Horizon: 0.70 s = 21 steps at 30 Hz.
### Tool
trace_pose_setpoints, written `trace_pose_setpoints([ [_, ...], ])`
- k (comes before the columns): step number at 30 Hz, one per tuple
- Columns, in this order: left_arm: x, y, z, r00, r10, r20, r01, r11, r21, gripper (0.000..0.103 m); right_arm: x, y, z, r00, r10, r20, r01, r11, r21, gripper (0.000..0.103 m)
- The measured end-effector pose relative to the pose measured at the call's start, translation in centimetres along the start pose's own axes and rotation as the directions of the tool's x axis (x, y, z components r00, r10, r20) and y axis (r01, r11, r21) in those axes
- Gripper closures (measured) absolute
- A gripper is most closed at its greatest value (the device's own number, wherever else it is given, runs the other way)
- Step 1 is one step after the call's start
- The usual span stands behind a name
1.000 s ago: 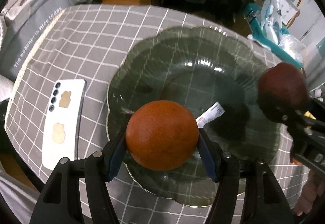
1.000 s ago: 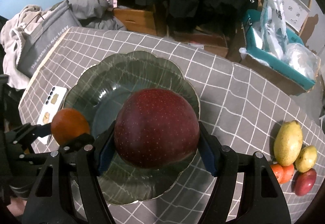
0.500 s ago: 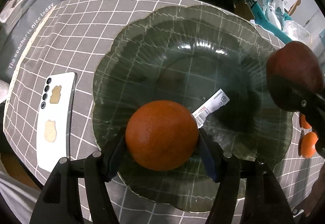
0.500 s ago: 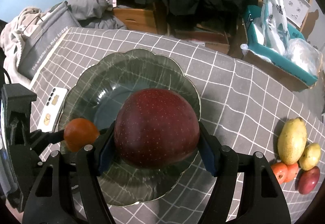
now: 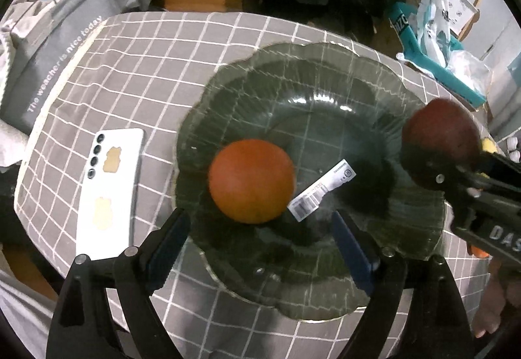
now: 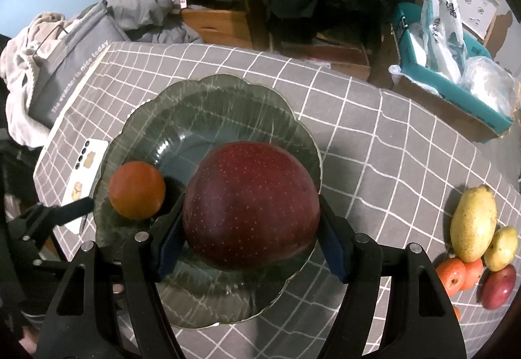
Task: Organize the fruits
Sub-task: 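Open the left tool to drop the orange while the right tool releases the apple into the bowl, then raise both tools away from the bowl back toward the remaining fruit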
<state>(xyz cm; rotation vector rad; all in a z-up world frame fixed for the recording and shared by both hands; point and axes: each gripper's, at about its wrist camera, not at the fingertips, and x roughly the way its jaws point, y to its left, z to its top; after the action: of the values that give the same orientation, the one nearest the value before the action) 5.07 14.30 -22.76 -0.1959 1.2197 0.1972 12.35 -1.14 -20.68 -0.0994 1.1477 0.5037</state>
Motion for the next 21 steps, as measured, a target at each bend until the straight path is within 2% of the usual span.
trace_pose_setpoints([
  [12,-1.6,1.7,0.1,1.0,0.003,0.022,-0.002,0.999,-0.051,0.014,1.4,0.8,-0.3,0.998,-0.022,-0.057,0.021,1.0,-0.023,0.028],
  [21,-2.3,1.8,0.2,0.999,0.008,0.042,-0.006,0.999,-0.051,0.014,-0.8,1.4,0.5,0.999,-0.024,0.027,0.024,0.999,-0.032,0.023],
])
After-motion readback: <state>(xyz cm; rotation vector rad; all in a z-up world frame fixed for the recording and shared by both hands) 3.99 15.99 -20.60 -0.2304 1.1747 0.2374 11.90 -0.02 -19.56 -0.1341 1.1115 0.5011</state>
